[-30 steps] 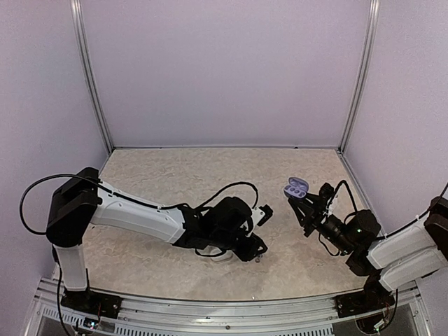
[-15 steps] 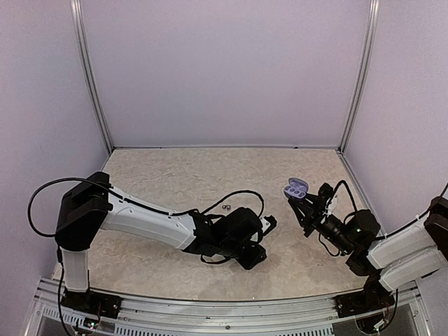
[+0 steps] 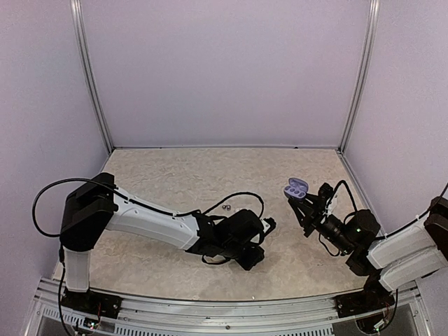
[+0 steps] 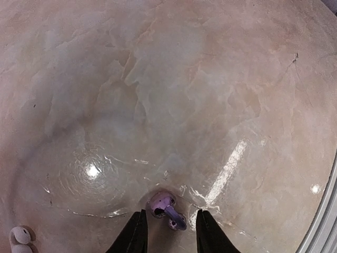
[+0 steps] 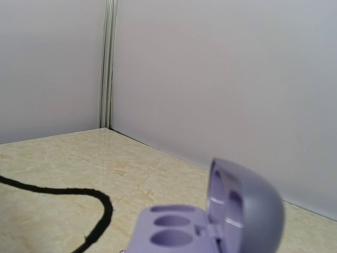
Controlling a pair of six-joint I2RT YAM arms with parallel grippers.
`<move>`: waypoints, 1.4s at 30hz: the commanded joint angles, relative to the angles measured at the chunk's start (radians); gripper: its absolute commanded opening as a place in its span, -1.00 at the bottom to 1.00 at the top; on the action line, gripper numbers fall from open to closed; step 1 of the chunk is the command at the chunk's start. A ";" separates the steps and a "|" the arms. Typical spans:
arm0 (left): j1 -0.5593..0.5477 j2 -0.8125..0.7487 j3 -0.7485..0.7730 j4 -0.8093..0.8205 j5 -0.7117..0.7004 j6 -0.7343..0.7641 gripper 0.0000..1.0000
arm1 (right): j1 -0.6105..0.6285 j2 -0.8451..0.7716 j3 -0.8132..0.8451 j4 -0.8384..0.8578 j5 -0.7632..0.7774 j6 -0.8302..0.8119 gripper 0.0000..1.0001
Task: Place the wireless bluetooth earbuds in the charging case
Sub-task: Pick up the right earbud from the center of the board.
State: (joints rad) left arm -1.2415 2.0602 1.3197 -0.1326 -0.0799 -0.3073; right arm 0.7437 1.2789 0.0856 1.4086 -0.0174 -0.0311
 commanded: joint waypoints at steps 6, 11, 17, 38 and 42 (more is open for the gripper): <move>0.003 0.017 0.039 -0.019 -0.010 0.002 -0.48 | -0.012 -0.011 -0.007 0.009 0.010 0.011 -1.00; 0.006 0.020 0.040 -0.020 -0.004 0.002 -0.53 | -0.011 -0.012 -0.005 0.005 0.010 0.010 -1.00; 0.008 0.023 0.042 -0.021 0.003 -0.001 -0.44 | -0.013 -0.011 -0.005 0.003 0.010 0.009 -1.00; 0.012 0.050 0.063 -0.041 0.019 -0.004 -0.47 | -0.013 -0.006 -0.003 0.002 0.010 0.008 -1.00; 0.012 0.054 0.064 -0.041 0.024 -0.005 -0.51 | -0.012 -0.006 -0.003 0.001 0.008 0.007 -1.00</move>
State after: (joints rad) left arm -1.2354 2.0937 1.3537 -0.1658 -0.0681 -0.3099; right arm 0.7391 1.2789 0.0856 1.4010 -0.0174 -0.0315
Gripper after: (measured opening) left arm 0.267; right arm 0.275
